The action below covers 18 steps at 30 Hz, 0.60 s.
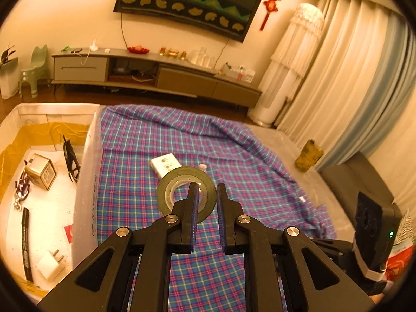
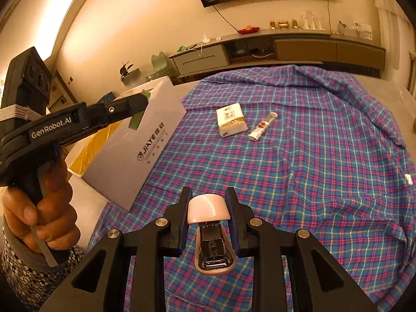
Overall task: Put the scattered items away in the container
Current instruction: 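Carry the green tape roll and pink stapler over the white box with both tools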
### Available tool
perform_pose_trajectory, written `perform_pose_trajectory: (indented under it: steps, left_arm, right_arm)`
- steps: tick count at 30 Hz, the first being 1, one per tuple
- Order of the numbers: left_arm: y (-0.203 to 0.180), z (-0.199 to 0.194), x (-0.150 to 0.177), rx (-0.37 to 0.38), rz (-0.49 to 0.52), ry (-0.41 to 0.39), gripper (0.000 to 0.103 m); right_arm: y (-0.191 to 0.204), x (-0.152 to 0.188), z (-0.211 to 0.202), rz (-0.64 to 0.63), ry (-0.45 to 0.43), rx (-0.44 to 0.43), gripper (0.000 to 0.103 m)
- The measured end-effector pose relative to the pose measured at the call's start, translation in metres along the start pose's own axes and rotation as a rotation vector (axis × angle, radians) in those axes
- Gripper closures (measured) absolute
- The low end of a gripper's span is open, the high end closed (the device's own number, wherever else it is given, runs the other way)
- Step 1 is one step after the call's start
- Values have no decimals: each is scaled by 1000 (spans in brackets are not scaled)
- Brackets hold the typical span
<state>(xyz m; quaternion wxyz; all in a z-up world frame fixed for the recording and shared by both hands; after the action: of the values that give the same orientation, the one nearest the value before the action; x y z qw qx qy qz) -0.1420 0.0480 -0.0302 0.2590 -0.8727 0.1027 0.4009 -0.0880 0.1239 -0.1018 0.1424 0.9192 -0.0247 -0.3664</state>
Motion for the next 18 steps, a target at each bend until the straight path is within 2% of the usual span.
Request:
perform_pose_trajectory:
  steps: [18]
  left_arm:
    - [29, -54, -16, 62, -91, -102, 90]
  right_arm:
    - [64, -23, -16, -85, -26, 40, 76]
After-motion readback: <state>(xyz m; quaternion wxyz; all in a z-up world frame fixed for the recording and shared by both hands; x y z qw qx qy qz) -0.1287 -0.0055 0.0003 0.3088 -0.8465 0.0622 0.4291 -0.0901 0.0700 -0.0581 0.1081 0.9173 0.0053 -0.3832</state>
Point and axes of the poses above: each gripper's, at about its wrist camera, not at the fingertips, and z roughly the way its jaws point, y to its left, x to its underside, the point moved 8 cm from there along z, roughly the way its jaws point, and after that the axes turned 2 degrees about x, right-handed, at the moved point
